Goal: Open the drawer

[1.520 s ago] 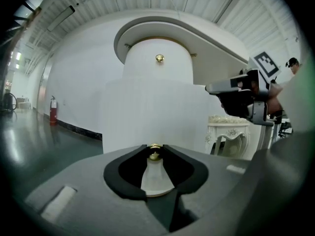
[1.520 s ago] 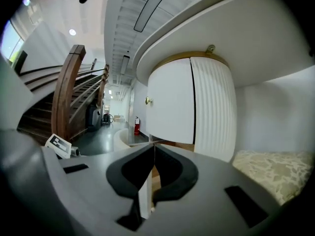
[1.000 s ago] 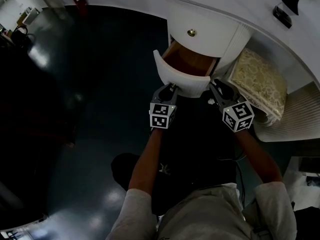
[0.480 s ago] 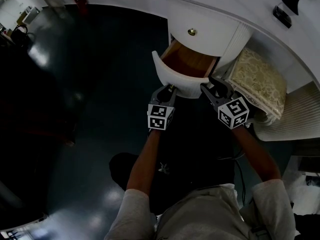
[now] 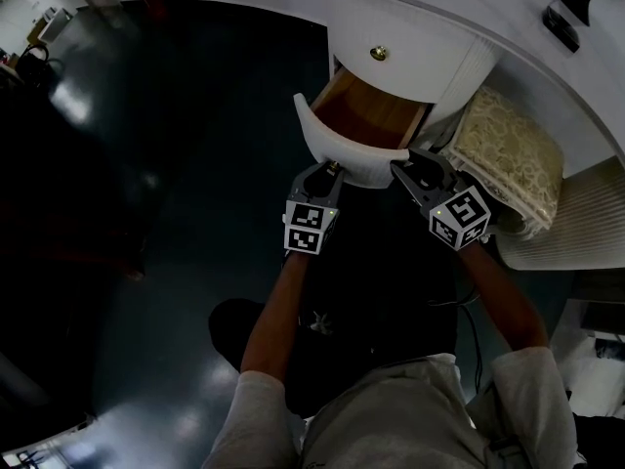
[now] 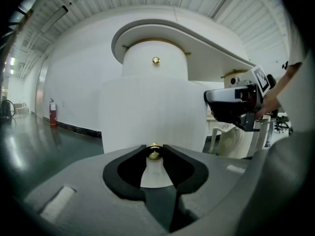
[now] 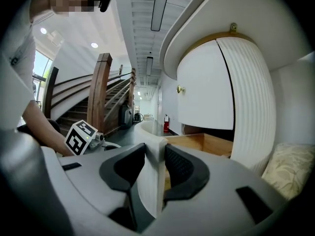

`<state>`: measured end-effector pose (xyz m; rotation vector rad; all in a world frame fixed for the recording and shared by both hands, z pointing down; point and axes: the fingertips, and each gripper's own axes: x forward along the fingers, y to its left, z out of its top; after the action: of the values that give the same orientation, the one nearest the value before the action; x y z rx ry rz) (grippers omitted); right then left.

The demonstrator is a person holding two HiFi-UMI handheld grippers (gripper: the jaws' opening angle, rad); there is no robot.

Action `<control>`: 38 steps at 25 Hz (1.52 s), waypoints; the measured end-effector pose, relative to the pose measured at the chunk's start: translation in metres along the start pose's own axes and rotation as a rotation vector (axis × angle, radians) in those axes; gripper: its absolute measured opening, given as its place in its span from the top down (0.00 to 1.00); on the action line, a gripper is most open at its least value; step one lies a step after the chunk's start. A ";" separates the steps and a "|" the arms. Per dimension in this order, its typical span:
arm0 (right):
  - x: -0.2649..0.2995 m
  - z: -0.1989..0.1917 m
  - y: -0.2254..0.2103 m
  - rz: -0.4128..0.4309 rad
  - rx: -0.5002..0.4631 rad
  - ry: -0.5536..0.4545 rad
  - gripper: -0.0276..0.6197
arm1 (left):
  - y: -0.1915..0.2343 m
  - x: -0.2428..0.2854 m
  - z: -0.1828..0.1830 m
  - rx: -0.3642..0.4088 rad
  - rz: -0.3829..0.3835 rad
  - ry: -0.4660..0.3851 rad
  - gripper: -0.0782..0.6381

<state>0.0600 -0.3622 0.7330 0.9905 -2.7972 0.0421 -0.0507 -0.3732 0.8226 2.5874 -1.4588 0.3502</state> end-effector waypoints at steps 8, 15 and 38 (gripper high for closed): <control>-0.003 0.000 0.019 0.043 -0.004 -0.010 0.76 | 0.000 -0.021 -0.006 0.014 -0.018 -0.013 0.74; -0.005 -0.001 0.031 0.052 0.002 -0.018 0.76 | 0.000 -0.033 -0.011 0.016 -0.016 -0.017 0.74; -0.016 -0.002 0.074 0.157 0.002 -0.027 0.78 | -0.006 -0.083 -0.024 0.050 -0.008 0.003 0.74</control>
<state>0.0256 -0.2943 0.7350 0.7753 -2.8943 0.0522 -0.0904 -0.2964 0.8233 2.6296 -1.4567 0.3941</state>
